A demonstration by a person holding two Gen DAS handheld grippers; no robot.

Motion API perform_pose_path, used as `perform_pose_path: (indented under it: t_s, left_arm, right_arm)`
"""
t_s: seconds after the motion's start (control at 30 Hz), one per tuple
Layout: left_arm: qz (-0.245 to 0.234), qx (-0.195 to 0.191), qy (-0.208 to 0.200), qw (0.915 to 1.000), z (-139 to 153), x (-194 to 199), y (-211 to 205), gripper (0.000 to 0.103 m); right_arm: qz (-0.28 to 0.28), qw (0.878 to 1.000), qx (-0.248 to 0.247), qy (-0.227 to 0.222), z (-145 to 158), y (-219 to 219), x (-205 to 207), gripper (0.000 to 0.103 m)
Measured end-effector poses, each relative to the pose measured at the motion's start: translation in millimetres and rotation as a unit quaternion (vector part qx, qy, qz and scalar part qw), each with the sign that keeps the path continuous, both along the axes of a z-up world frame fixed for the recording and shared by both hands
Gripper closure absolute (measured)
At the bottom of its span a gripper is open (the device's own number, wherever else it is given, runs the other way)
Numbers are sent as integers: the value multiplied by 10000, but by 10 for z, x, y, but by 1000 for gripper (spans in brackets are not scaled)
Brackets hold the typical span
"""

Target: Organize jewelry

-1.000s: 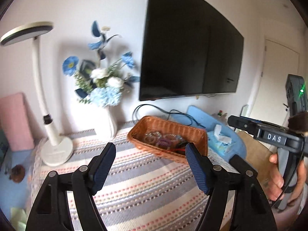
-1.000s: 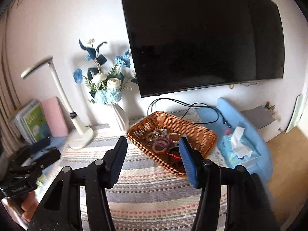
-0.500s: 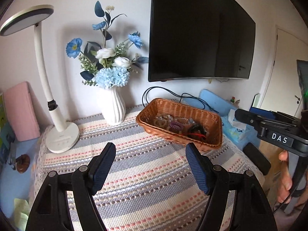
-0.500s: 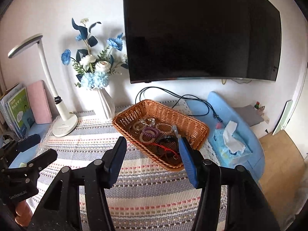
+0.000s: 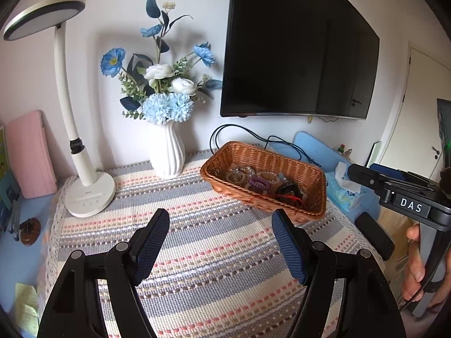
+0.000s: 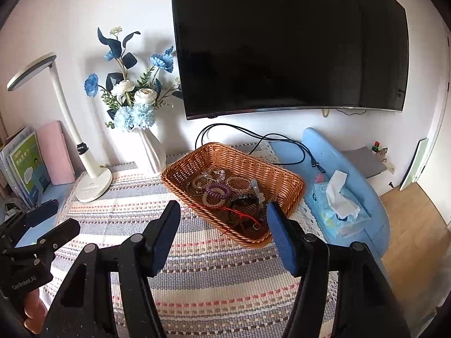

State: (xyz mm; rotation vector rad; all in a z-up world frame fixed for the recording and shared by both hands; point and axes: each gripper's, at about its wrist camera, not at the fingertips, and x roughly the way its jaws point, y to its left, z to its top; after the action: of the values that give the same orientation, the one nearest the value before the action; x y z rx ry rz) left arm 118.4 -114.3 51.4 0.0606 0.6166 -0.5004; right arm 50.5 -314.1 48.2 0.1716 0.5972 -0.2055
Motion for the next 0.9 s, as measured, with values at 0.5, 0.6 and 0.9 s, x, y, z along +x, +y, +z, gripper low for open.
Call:
perform_pose_path:
  t_s: [0.5, 0.6, 0.9]
  left_arm:
    - [-32, -12, 153, 9999, -54, 37, -33, 27]
    - [22, 53, 98, 9999, -50, 18, -44, 27]
    - [108, 33, 87, 9999, -34, 5, -3, 27]
  right_arm:
    - [46, 9999, 53, 100, -71, 13, 61, 37]
    - [68, 9999, 70, 118, -82, 19, 66, 37]
    - [81, 9999, 70, 125, -85, 24, 62, 37]
